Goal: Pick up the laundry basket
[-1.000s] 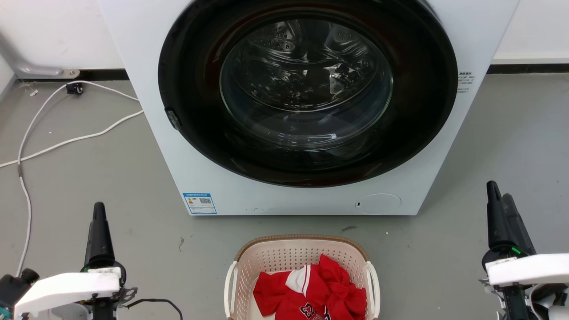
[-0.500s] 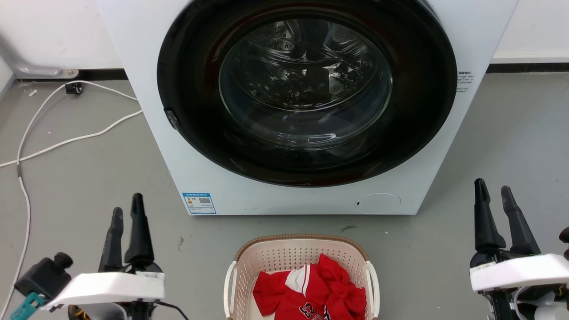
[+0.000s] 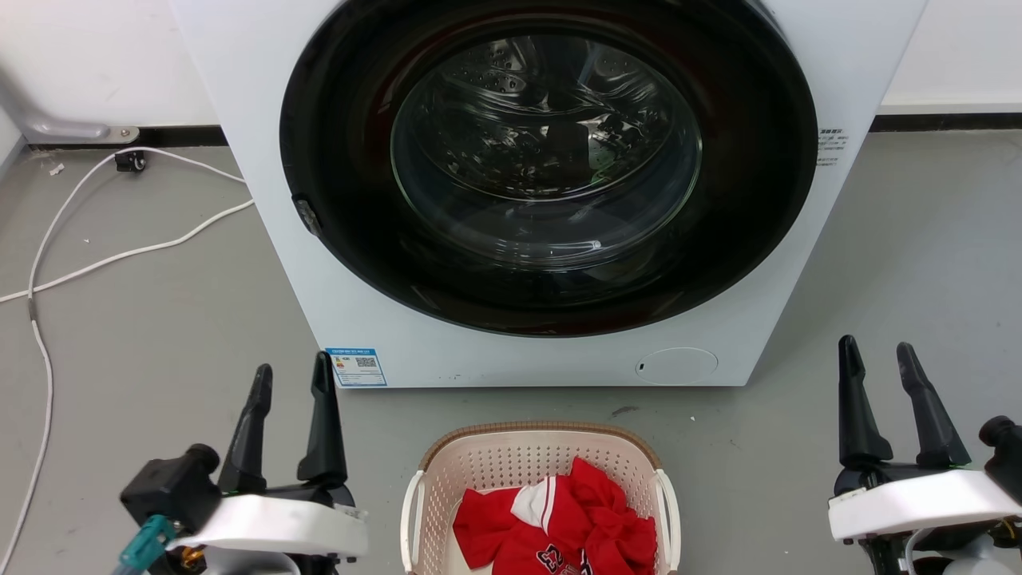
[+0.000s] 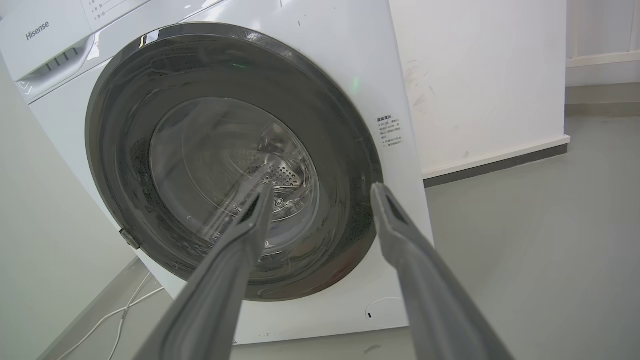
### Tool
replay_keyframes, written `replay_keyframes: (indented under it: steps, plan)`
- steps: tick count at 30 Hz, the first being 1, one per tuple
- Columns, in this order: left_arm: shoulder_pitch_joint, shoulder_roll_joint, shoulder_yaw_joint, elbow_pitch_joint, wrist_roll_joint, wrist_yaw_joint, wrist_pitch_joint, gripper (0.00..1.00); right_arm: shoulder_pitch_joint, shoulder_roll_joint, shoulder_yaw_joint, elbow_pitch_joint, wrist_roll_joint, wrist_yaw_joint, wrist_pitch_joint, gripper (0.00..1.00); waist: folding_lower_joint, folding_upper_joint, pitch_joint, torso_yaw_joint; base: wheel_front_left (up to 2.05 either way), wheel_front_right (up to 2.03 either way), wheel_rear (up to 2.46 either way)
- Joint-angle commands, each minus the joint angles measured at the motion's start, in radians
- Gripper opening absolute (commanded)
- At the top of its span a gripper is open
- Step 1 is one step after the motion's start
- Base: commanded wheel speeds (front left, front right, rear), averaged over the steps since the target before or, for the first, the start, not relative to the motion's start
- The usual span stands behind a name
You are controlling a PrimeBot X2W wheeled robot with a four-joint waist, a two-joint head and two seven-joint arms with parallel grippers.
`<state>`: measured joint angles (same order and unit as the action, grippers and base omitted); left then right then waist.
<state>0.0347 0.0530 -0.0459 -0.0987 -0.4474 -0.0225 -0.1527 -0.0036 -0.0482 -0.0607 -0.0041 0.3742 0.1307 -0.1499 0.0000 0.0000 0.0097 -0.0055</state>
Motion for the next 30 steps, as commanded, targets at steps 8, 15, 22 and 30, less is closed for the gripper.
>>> replay_keyframes:
  steps: [8,15,22,30]
  plan:
    - [0.000,0.045,-0.082,0.008,0.112,0.053,-0.026,1.00,0.007,-0.003,0.008,0.002,-0.124,0.000,-0.029,1.00,0.0000,0.0000,0.001,-0.001,0.00,0.00,0.00]
    - [0.004,0.064,-0.123,0.027,0.160,0.079,-0.040,1.00,0.015,-0.003,0.013,0.015,-0.183,0.000,-0.043,1.00,0.0000,0.0000,0.003,-0.002,0.00,0.00,0.00]
    - [0.011,0.083,-0.166,0.044,0.213,0.093,-0.055,1.00,0.020,-0.003,0.017,0.052,-0.233,0.000,-0.057,1.00,0.0000,0.0000,0.005,-0.003,0.00,0.00,0.00]
    - [0.020,0.089,-0.190,0.095,0.264,0.093,-0.073,1.00,0.018,-0.003,0.022,0.073,-0.306,0.000,-0.075,1.00,0.0000,0.0000,0.003,-0.004,0.00,0.00,0.00]
